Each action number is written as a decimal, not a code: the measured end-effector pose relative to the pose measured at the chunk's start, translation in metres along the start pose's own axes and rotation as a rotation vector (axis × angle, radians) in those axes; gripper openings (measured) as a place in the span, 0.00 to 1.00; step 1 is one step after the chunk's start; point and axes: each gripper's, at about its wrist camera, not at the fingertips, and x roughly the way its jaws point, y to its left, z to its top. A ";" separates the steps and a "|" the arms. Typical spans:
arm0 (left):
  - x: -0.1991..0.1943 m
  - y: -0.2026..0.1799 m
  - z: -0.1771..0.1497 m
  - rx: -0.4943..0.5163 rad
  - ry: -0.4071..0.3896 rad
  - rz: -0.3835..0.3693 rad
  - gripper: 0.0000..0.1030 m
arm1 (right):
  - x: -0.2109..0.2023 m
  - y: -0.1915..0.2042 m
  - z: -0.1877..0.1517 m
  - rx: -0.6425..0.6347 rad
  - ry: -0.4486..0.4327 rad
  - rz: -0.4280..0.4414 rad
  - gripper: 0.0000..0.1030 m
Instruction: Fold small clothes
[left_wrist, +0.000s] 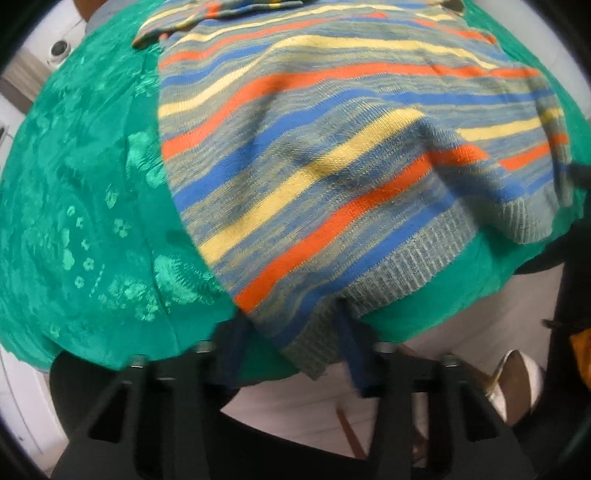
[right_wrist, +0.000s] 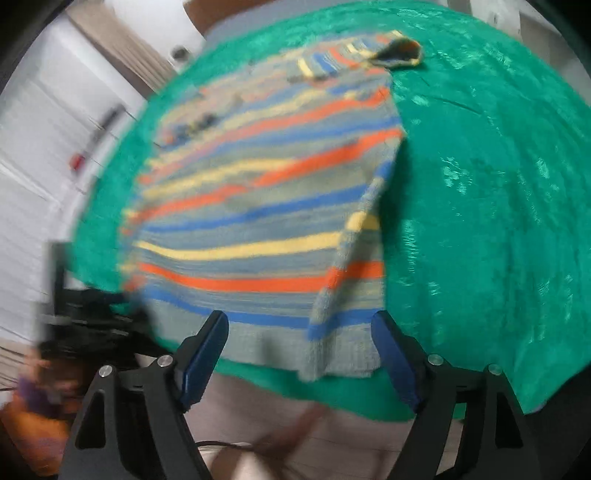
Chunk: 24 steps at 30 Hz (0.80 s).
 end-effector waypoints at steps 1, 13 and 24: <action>-0.004 0.006 -0.003 -0.015 0.007 -0.027 0.16 | 0.000 -0.003 0.000 0.002 0.000 -0.027 0.60; -0.016 0.055 -0.026 -0.108 0.013 -0.149 0.20 | -0.005 -0.053 -0.005 0.159 0.015 0.116 0.10; -0.059 0.093 -0.046 -0.090 0.036 -0.106 0.03 | -0.039 -0.084 -0.032 0.312 0.103 0.177 0.04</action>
